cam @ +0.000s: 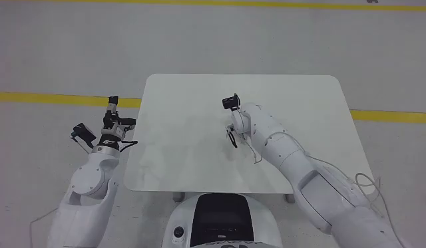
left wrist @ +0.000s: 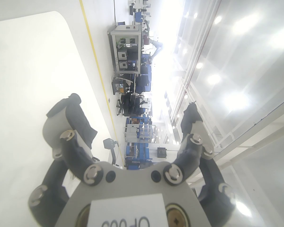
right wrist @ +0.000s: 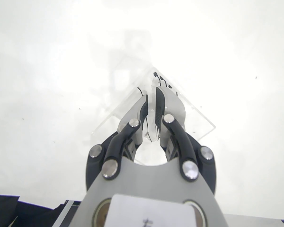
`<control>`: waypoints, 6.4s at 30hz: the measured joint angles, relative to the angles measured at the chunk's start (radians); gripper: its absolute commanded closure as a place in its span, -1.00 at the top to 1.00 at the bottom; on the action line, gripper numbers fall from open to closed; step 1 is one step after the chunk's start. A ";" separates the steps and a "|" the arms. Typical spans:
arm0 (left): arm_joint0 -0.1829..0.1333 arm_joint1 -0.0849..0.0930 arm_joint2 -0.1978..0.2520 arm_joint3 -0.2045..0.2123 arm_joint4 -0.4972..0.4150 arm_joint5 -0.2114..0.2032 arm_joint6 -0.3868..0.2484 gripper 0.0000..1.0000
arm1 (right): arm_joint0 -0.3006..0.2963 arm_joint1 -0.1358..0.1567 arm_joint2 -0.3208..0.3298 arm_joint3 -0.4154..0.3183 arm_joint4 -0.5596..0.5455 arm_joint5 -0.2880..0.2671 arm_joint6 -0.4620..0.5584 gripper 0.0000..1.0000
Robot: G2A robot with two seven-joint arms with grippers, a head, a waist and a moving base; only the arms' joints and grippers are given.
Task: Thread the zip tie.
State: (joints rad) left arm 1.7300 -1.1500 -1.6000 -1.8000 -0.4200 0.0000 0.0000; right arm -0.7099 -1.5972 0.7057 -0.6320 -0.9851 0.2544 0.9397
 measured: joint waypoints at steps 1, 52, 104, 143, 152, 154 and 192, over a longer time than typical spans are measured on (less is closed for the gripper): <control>0.000 0.000 0.000 0.000 0.000 0.000 0.000 1.00 | -0.001 0.000 0.001 -0.002 -0.003 -0.001 0.001 -0.74; 0.000 0.000 0.000 0.000 0.000 0.000 0.000 1.00 | -0.069 0.052 0.167 -0.205 -0.058 -0.037 0.078 -1.00; 0.000 0.000 0.000 0.000 0.000 0.000 0.000 1.00 | -0.320 0.043 0.556 -0.551 0.217 0.086 -0.115 -1.00; 0.025 0.033 0.052 -0.023 1.851 -0.224 0.354 1.00 | -0.294 -0.007 0.671 -0.459 0.337 0.086 -0.267 -1.00; -0.026 0.048 0.135 0.027 1.990 -0.162 0.365 1.00 | -0.248 -0.043 0.718 -0.344 0.338 0.086 -0.297 -1.00; -0.025 0.048 0.134 0.027 1.990 -0.164 0.366 1.00 | -0.249 -0.043 0.718 -0.345 0.338 0.086 -0.296 -1.00; -0.604 0.487 1.045 0.176 1.990 0.293 0.325 1.00 | -0.335 -0.066 0.733 -0.484 0.569 0.086 -0.222 -1.00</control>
State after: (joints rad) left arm 1.1257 -0.6631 -0.5551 -1.6244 1.5700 0.2928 0.3249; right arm -1.0446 -1.6631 1.4389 -1.1164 -0.4162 0.3401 0.7181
